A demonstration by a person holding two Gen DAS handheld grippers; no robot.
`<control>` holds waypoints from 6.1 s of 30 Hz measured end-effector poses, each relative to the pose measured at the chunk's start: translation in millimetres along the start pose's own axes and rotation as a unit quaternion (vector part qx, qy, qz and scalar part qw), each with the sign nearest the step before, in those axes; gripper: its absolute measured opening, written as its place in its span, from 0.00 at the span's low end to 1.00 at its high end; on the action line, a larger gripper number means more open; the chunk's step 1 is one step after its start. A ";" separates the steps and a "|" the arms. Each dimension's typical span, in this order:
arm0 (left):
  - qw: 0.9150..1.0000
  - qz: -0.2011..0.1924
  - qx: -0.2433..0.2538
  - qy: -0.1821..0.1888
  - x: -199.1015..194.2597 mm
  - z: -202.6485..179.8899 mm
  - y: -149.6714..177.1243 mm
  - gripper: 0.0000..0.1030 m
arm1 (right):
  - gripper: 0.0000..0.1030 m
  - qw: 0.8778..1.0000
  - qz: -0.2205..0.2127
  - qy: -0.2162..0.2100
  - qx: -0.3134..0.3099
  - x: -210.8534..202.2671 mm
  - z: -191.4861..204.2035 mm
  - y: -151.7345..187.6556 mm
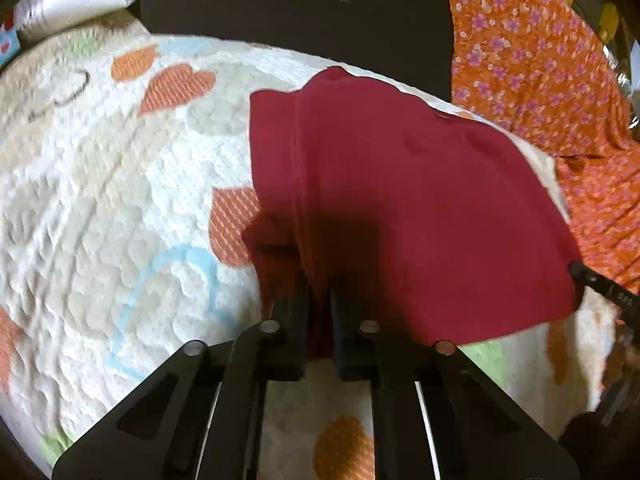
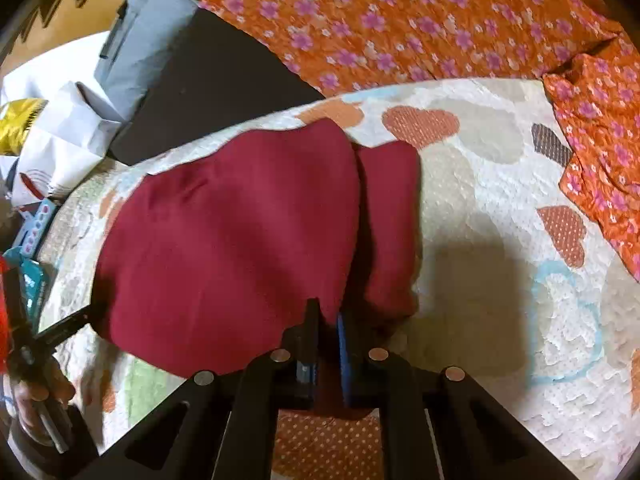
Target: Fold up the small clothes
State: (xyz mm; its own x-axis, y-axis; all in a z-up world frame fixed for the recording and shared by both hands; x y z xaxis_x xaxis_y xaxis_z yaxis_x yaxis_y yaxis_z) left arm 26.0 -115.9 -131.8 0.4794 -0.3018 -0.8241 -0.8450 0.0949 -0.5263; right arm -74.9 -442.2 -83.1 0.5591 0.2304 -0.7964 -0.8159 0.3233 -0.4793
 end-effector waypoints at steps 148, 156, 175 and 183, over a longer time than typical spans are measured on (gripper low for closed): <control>0.980 -0.009 -0.180 0.082 22.6 48.6 -33.4 0.65 | 0.30 0.972 0.033 -0.078 -0.217 71.5 179.9 47.2; 0.982 -0.009 -0.174 0.076 24.5 47.1 -33.1 0.65 | 0.33 0.985 0.031 -0.119 -0.125 61.8 164.2 28.3; 0.985 -0.011 -0.165 0.059 41.7 38.8 -41.9 0.70 | 0.33 0.995 0.021 -0.079 -0.064 115.9 125.9 -50.5; 0.986 -0.011 -0.158 0.053 43.3 37.2 -41.2 0.70 | 0.36 0.994 0.012 -0.081 -0.072 114.8 125.7 -45.7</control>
State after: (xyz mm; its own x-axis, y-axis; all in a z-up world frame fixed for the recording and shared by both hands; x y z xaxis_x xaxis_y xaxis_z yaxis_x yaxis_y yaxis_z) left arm 90.3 -97.6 -153.7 0.4857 -0.3995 -0.7775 -0.8740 -0.2086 -0.4388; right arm 45.1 -315.2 -106.4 0.5457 0.3846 -0.7445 -0.8357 0.1834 -0.5177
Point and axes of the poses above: each gripper's, at about its wrist camera, not at the fingertips, and x roughly the way its jaws point, z to its left, y to its underside, the point moved 9 cm from there along x, roughly the way its jaws point, and after that the axes turned 5 degrees about -y, right-handed, at the moved point
